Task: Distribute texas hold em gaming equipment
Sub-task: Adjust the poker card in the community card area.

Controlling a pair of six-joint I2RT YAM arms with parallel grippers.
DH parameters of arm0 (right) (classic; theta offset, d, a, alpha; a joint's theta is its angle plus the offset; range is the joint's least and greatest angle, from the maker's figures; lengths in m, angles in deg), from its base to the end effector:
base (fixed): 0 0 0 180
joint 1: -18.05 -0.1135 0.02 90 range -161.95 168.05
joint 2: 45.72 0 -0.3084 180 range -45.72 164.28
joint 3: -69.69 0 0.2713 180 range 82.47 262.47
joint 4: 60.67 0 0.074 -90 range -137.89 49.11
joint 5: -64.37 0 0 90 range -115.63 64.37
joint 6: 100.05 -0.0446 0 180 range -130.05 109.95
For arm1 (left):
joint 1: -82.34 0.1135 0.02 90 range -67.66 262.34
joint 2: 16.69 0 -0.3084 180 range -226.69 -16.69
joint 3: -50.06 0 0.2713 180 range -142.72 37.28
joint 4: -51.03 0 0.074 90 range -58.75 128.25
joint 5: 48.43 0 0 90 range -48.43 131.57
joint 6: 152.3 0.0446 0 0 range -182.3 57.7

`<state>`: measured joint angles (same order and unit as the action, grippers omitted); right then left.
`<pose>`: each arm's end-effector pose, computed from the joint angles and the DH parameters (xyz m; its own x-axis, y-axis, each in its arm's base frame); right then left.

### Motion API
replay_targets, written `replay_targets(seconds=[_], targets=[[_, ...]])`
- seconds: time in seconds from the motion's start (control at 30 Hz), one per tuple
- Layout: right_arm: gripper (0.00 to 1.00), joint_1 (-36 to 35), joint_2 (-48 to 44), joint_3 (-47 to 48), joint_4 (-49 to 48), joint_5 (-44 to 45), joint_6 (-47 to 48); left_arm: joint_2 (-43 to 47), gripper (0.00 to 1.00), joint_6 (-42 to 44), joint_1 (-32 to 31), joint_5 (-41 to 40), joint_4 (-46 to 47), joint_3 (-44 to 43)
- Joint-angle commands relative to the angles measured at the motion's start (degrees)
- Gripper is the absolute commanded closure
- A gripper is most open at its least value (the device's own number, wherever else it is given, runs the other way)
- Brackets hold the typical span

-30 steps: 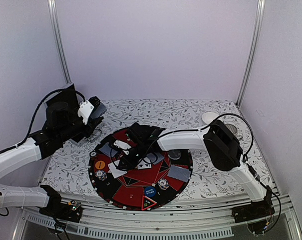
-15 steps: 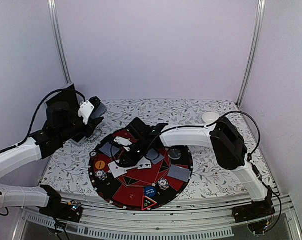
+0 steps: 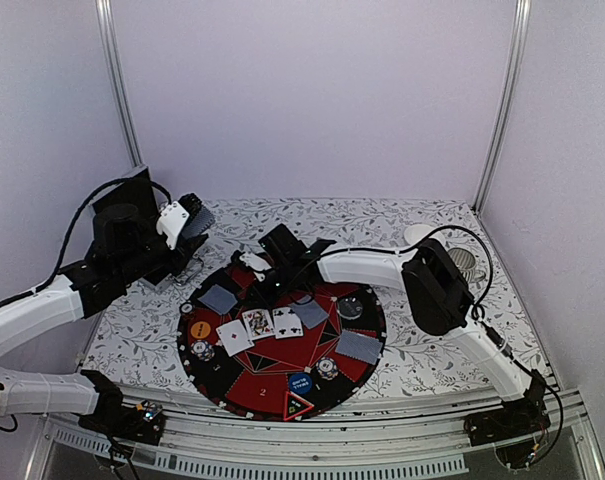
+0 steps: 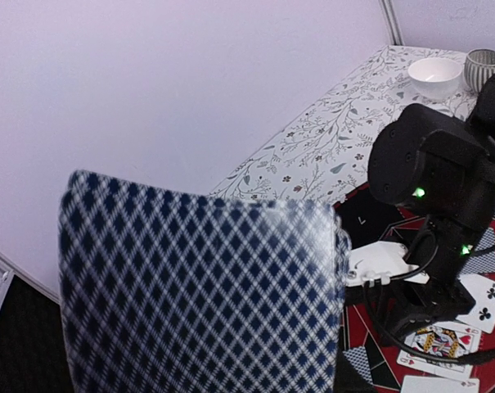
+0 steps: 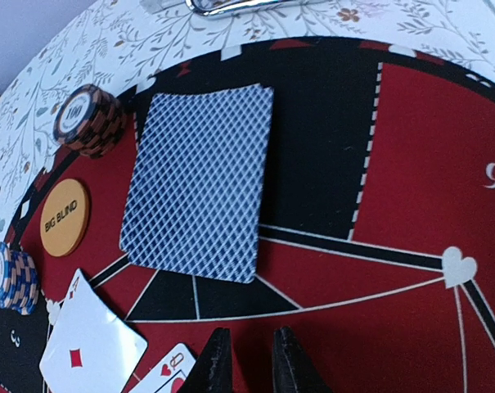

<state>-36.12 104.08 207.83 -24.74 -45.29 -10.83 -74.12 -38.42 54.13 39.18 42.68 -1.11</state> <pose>0.3569 0.5199 0.1282 -0.4444 -0.5936 -0.6710 -0.8904 0.3754 0.2576 0.2110 -0.1110 0.3139 -0.0265 0.4732 -0.8806 0.4893 0.7743 0.4014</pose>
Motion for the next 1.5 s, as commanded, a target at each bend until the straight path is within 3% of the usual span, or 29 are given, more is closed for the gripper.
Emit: replay_targets(seconds=[0.0, 0.33, 0.6, 0.77, 1.1, 1.23, 1.37, 1.47], targets=[[0.8, -0.77, 2.61, 2.15, 3.78, -2.56, -0.92, -0.22, 0.58, -0.35, 0.52, 0.31, 1.64, -0.46], [0.89, -2.65, -2.1, -3.8, 6.51, -5.18, 3.84, -0.18, 0.58, -0.28, 0.52, 0.37, 1.55, -0.46], [0.85, -2.78, -4.86, -0.99, 5.64, -4.51, 1.81, -0.11, 0.58, -0.39, 0.53, 0.91, 1.41, -0.54], [0.83, -2.86, -11.11, -1.3, 4.22, -6.52, -0.9, -0.09, 0.58, -0.37, 0.54, 1.09, 1.46, -0.46], [0.82, -1.16, -28.85, -24.48, 4.47, 6.41, -4.2, 0.19, 0.58, -0.26, 0.53, 1.07, 1.38, -0.51], [0.66, -0.57, -31.03, -30.03, 7.04, 15.37, -6.15, 0.19, 0.58, -0.4, 0.47, 1.32, 1.29, -0.61], [0.53, -0.48, -26.78, -27.24, 11.69, 21.42, -5.26, 0.01, 0.58, -0.39, 0.52, 1.54, 1.03, -0.65], [0.5, -0.49, -23.03, -25.3, 12.58, 22.99, -4.88, -0.01, 0.58, -0.37, 0.52, 1.42, 1.02, -0.57]])
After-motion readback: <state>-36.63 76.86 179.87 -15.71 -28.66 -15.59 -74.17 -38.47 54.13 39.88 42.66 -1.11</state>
